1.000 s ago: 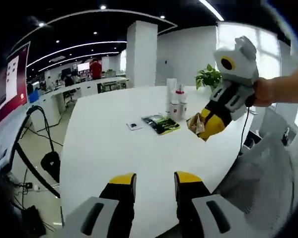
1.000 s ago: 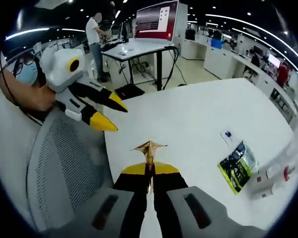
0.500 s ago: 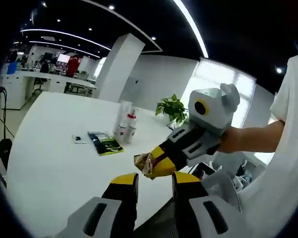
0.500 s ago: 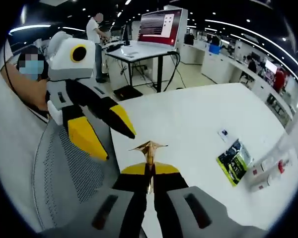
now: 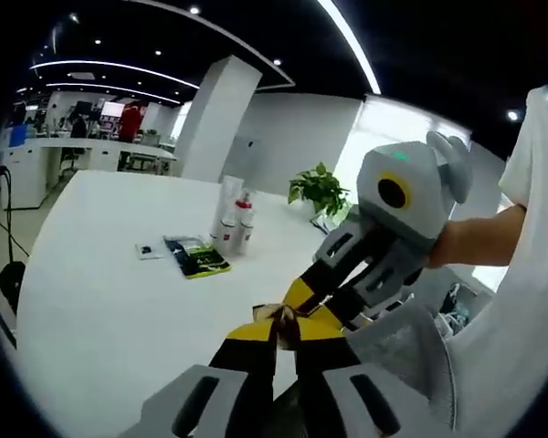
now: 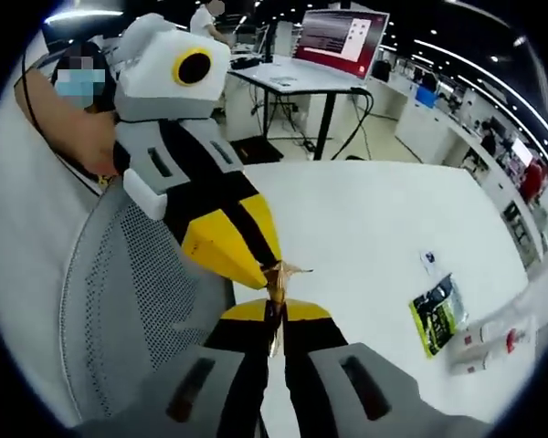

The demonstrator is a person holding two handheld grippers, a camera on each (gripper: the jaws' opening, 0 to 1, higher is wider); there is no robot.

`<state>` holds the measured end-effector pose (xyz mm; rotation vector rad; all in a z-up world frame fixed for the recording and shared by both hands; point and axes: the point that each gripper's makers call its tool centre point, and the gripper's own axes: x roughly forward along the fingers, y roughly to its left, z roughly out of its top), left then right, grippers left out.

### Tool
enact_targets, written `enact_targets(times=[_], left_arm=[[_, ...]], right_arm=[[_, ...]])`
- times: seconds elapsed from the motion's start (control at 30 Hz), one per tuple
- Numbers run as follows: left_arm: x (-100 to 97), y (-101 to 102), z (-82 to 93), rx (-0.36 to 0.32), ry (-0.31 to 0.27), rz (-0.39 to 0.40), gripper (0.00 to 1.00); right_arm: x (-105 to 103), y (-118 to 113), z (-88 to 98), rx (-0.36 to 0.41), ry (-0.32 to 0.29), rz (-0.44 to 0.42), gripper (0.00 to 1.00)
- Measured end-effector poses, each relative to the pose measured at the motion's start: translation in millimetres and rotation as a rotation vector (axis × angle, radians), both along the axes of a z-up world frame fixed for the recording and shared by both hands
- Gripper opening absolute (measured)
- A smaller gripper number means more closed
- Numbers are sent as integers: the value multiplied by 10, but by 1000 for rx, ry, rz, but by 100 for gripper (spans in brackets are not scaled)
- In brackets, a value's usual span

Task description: Arrange the skincare products in the storage area until every visible bottle or jar stands upright without overlapping.

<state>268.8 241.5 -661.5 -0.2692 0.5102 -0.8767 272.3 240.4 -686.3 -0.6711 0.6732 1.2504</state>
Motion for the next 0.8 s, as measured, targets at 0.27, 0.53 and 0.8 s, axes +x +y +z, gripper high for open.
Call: enact_targets(times=[0.27, 0.53, 0.8], left_arm=[[139, 198, -35, -90, 108, 115, 2], [189, 250, 61, -195, 138, 160, 1], [210, 295, 277, -429, 182, 158, 1]], right_arm=[[170, 9, 93, 153, 100, -133, 30], [158, -56, 187, 432, 452, -408, 39], [254, 105, 538, 808, 714, -563, 18]])
